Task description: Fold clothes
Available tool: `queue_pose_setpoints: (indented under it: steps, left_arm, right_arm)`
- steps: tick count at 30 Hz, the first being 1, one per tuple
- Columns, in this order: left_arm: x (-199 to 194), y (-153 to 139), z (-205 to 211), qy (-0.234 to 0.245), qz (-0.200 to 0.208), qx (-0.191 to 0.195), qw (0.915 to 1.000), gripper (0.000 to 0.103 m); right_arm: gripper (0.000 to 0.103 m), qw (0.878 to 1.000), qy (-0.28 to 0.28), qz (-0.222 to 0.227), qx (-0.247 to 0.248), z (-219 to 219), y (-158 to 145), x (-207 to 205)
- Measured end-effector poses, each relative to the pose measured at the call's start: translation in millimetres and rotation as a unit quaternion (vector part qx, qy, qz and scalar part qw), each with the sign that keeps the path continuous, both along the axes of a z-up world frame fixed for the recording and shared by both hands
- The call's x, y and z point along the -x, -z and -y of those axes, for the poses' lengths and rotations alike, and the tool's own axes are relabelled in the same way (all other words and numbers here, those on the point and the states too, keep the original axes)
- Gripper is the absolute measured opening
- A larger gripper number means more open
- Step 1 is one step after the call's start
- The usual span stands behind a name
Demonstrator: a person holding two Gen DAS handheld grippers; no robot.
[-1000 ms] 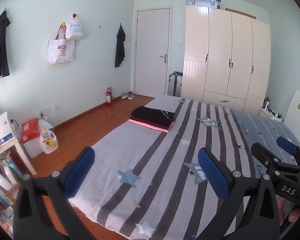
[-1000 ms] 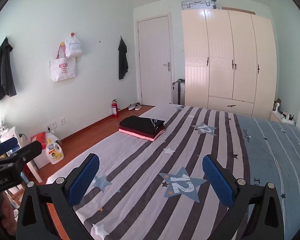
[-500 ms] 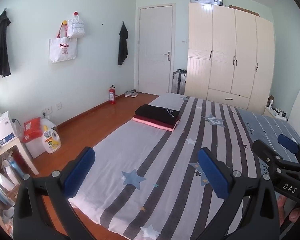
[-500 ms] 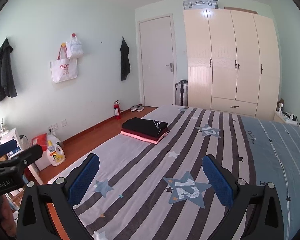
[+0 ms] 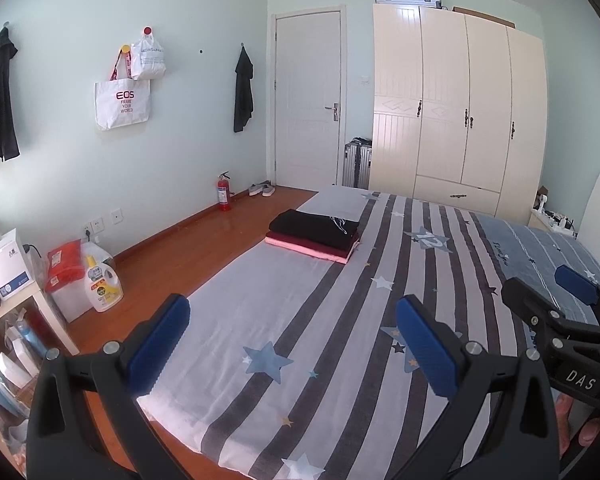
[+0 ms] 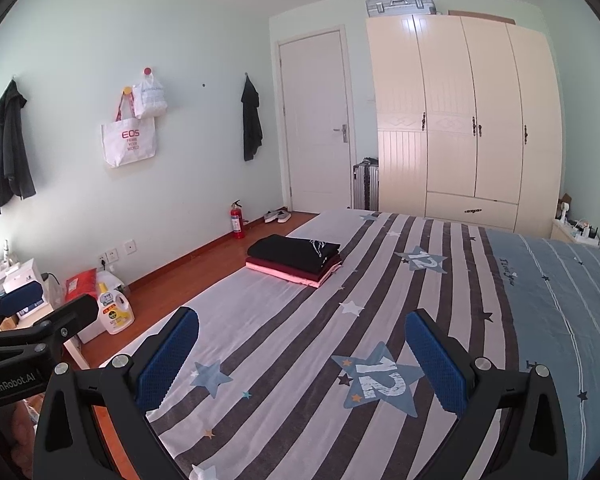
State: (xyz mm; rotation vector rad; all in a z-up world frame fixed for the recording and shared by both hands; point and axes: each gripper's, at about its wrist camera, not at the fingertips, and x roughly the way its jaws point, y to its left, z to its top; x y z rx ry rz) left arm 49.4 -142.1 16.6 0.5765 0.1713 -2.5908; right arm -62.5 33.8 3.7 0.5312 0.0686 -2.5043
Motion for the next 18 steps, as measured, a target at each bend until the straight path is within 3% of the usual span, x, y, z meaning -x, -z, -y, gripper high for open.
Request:
queue_pose_setpoints:
  steps: [18]
  left_arm:
    - [2.7, 2.9, 3.8, 0.003, -0.005, 0.007, 1.0, 0.102]
  right_arm:
    - [0.102, 1.0, -0.001, 0.005, 0.003, -3.3, 3.6, 6.1]
